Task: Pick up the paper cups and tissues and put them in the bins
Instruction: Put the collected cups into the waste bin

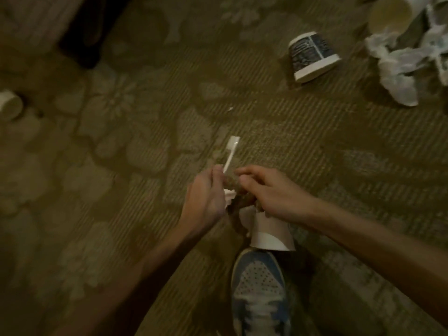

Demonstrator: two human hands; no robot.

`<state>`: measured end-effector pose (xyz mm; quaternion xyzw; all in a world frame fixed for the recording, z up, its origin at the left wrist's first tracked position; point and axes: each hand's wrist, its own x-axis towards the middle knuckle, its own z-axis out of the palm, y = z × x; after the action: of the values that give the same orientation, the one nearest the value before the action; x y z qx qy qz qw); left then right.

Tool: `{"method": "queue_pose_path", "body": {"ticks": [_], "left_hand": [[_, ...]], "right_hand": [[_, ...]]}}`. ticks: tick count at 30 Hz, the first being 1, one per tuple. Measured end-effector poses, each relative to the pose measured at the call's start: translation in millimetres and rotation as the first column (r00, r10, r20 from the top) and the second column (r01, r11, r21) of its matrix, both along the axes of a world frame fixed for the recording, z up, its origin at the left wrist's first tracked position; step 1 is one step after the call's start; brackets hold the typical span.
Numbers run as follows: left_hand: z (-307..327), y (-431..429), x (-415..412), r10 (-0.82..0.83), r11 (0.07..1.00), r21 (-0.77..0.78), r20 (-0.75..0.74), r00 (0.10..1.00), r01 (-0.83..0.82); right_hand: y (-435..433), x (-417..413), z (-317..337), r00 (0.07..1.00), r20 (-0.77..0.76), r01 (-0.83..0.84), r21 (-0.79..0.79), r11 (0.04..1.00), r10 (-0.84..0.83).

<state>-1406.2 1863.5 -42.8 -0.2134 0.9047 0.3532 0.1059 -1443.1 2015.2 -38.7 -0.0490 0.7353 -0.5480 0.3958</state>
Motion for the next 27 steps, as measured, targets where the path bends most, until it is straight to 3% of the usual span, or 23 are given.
{"method": "queue_pose_path", "body": {"ticks": [3, 7, 9, 12, 15, 19, 22, 27], "left_hand": [[-23, -37, 3, 0.102, 0.988, -0.116, 0.026, 0.994, -0.098], [-48, -51, 6, 0.049, 0.976, -0.214, 0.023, 0.999, -0.042], [-56, -47, 7, 0.038, 0.967, -0.255, 0.052, 0.998, -0.024], [-60, -42, 13, -0.103, 0.918, -0.379, 0.066, 0.993, 0.12], [-62, -45, 16, -0.233, 0.863, -0.47, -0.045, 0.971, 0.185], [-67, -49, 16, -0.329, 0.87, -0.424, -0.121, 0.937, 0.25], [-68, -46, 16, -0.374, 0.879, -0.376, -0.164, 0.913, 0.293], [-65, -49, 7, -0.129, 0.982, -0.153, -0.123, 0.984, 0.11]], "right_hand": [[-19, -6, -8, 0.878, -0.32, -0.268, 0.284, 0.92, 0.355], [-36, -11, -24, 0.691, -0.341, -0.428, 0.518, 0.741, 0.638], [-35, -11, -30, 0.693, -0.324, -0.416, 0.551, 0.723, 0.645], [-25, -14, -34, 0.73, -0.277, -0.403, 0.564, 0.721, 0.625], [-16, -19, -32, 0.718, -0.171, -0.475, 0.588, 0.655, 0.675], [-13, -26, -29, 0.686, -0.026, -0.593, 0.559, 0.58, 0.727], [-12, -29, -30, 0.65, -0.015, -0.639, 0.53, 0.558, 0.76], [-10, -18, -33, 0.665, -0.168, -0.545, 0.557, 0.627, 0.727]]}}
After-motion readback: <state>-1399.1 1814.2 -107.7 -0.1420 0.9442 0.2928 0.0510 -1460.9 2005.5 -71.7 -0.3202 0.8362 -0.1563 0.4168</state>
